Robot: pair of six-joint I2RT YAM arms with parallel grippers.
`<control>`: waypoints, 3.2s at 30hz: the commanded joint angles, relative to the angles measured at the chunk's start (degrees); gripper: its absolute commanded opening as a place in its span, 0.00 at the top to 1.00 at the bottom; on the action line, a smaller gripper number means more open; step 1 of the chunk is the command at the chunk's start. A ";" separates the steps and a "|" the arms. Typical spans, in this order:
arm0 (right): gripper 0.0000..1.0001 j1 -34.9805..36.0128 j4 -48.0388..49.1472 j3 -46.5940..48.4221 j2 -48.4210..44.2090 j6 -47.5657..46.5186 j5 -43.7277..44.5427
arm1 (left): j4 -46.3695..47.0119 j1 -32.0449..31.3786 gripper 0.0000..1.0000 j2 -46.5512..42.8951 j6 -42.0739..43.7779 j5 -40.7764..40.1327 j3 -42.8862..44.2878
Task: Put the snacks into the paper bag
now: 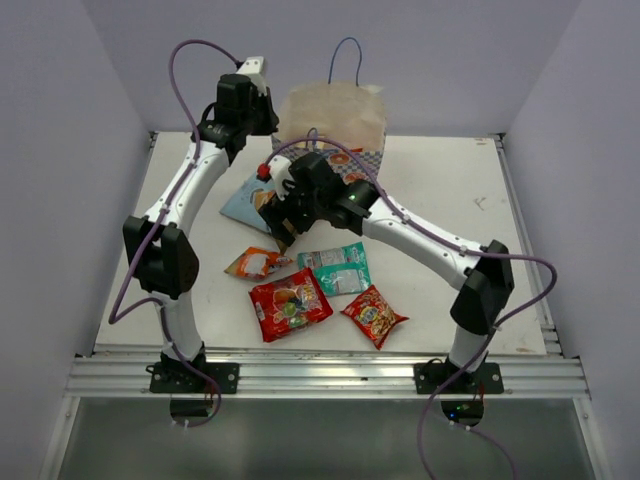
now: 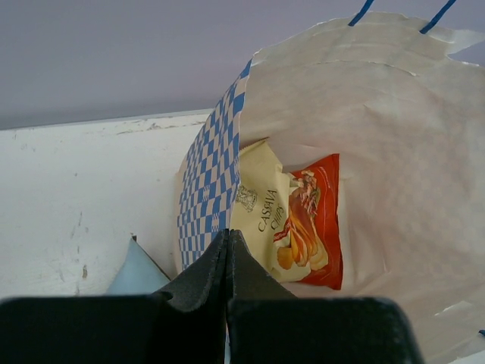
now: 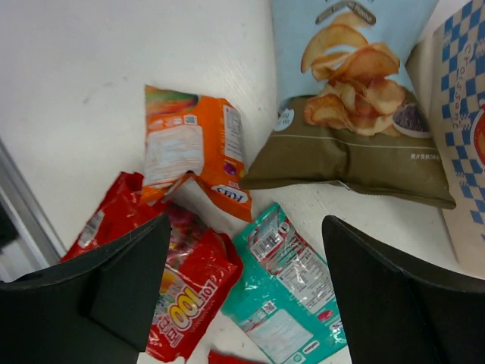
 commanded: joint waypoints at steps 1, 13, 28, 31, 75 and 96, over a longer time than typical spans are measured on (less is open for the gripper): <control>0.16 0.94 1.95 0.98 1.02 -2.55 4.31 | 0.00 -0.23 1.00 -3.13 0.36 -0.47 -0.76; 0.23 1.47 17.86 1.42 17.54 -6.86 20.56 | 0.53 -0.14 1.00 -6.04 0.53 0.49 -5.16; 0.42 -1.87 23.14 -2.26 23.88 -3.70 24.28 | 0.97 0.21 1.00 -7.88 0.71 1.81 -6.65; 0.47 -3.10 22.18 -4.20 24.50 -1.94 22.51 | 0.88 0.30 1.00 -8.23 0.88 1.37 -6.65; 1.00 -10.82 5.12 41.39 0.14 -3.87 29.46 | 1.93 1.00 1.00 -4.10 -1.66 1.11 -1.64; 1.00 -24.55 13.21 33.23 16.77 12.30 8.36 | 2.73 0.92 1.00 -2.96 -4.04 2.69 -1.64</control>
